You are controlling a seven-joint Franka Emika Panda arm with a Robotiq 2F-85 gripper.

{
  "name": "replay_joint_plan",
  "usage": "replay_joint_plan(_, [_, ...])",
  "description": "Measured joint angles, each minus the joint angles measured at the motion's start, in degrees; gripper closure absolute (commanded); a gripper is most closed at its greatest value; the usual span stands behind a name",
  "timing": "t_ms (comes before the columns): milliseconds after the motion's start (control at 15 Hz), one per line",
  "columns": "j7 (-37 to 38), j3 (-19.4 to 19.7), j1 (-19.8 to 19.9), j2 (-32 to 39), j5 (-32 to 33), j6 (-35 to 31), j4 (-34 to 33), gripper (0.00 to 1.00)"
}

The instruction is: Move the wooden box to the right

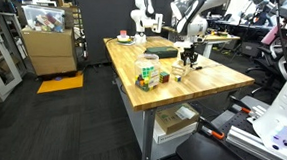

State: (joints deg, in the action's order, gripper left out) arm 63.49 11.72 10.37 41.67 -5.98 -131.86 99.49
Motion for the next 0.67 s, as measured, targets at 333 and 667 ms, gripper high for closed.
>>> replay_joint_plan(333, [-0.2,0.0,0.3,1.8,-0.4,1.9,-1.0,1.00])
replay_joint_plan(667, [-0.9,0.1,0.3,0.8,-0.6,2.5,-1.8,0.99])
